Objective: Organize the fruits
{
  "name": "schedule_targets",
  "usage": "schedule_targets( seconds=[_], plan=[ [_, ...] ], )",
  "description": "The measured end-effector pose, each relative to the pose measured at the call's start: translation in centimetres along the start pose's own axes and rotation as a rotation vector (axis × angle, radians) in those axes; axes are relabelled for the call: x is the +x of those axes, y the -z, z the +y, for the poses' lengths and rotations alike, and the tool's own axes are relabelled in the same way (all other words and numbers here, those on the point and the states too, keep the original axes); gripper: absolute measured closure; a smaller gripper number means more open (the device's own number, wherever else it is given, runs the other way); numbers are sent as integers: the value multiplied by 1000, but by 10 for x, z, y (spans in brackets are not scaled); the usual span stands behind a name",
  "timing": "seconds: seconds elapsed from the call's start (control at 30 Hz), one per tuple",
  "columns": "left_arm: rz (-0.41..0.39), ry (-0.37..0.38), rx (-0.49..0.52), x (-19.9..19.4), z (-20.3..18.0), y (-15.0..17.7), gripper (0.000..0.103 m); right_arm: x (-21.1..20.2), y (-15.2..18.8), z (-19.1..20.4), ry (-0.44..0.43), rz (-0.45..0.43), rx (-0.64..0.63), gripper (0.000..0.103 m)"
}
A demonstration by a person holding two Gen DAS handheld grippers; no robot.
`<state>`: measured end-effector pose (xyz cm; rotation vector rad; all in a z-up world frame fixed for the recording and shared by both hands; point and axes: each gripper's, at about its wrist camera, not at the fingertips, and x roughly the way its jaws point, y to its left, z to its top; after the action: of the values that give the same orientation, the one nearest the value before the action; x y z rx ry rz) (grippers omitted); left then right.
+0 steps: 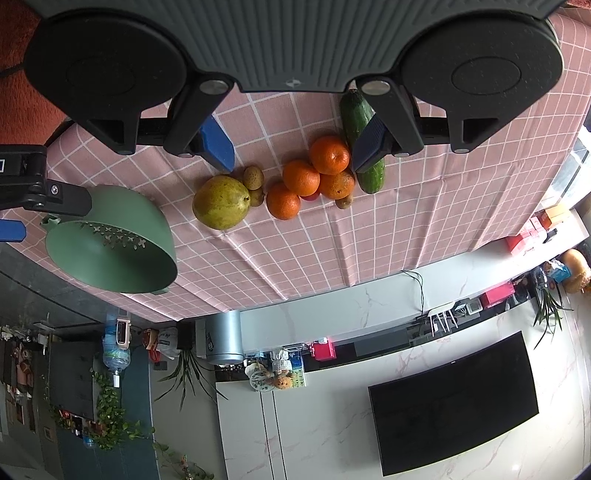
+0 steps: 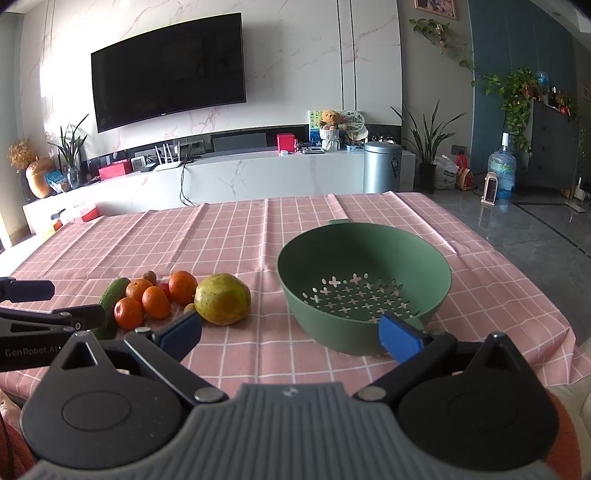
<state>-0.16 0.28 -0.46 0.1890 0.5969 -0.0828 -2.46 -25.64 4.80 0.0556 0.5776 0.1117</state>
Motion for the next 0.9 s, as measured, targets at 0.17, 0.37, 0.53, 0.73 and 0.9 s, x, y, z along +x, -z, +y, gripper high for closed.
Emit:
schedule_targets(
  seconds=[0.17,0.37,0.53,0.73,0.9],
  plan=[
    [1,1,-3,0,0,-1,17,0,0,2,4,3,-8,5],
    [1,2,-4,0,0,-1,17,0,-1,3,9,6,-15,5],
    [5,7,-10,0,1,-3,17,-1,-1,3,12,10,-20,5],
    [44,42,-75,6,9,-9,18,3,-4,6,-3,40,-29,9],
    [108,41,-117,16,21,-14,29,11,-6,16,-53,76,-61,26]
  ],
)
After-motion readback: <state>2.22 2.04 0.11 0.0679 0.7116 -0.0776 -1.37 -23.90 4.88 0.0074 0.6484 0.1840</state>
